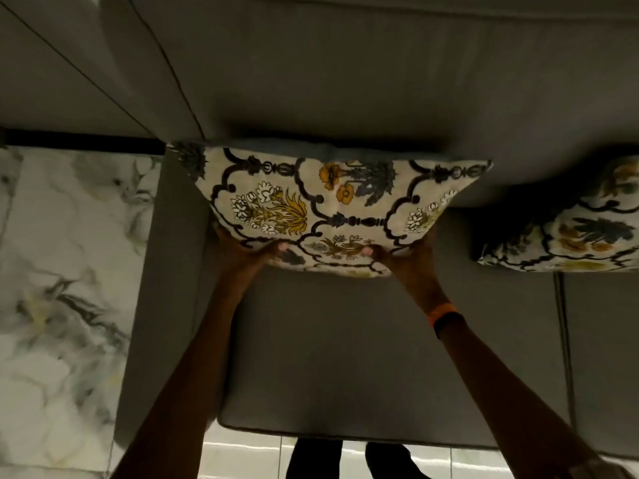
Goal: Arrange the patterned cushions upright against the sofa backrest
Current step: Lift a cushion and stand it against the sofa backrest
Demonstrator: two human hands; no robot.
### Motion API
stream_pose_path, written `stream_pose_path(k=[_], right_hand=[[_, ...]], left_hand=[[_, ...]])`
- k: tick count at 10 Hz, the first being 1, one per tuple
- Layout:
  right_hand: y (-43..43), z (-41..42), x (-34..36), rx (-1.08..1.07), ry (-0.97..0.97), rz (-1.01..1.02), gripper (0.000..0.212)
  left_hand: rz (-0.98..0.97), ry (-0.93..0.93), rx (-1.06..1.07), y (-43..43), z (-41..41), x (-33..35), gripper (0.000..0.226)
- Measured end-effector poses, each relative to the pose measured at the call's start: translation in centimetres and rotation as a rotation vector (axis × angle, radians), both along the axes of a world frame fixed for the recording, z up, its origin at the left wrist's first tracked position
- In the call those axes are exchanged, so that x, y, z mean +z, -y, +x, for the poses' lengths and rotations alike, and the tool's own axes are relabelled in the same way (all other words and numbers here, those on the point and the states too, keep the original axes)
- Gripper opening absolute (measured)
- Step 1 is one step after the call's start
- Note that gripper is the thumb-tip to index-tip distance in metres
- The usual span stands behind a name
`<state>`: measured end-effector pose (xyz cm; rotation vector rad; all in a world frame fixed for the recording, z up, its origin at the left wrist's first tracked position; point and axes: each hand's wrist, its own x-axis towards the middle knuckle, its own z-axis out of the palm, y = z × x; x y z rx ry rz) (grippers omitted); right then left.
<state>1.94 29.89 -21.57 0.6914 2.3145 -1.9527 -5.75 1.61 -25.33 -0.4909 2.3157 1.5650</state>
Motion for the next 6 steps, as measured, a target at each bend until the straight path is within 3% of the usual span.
stream_pose_path(k=[2, 3, 4, 5, 6], right_hand=[[-0.2, -1.1, -3.2, 0.036, -0.008, 0.025, 0.081], [0.3, -0.4, -3.4, -0.007, 0.007, 0.064, 0.08], [0.8, -1.1, -3.2, 0.016, 0.021, 0.036, 0.089], [0.4, -2.3, -3.9, 0.02, 0.073, -0.004, 0.127], [2.5, 0.2, -2.3, 0.026, 0.163, 0.079, 0.13]], left_hand=[[-0.014, -0.126, -0.021, -0.3, -1.8, -0.7, 0.129], [-0.056, -0.137, 0.034, 0.6, -0.2, -0.6, 0.129], [-0.066, -0.148, 0.07, 0.2, 0.9, -0.2, 0.121], [-0.097, -0.128, 0.054, -0.1, -0.1, 0.6, 0.121], [-0.139, 0.002, 0.107, -1.0, 2.0, 1.0, 0.142]])
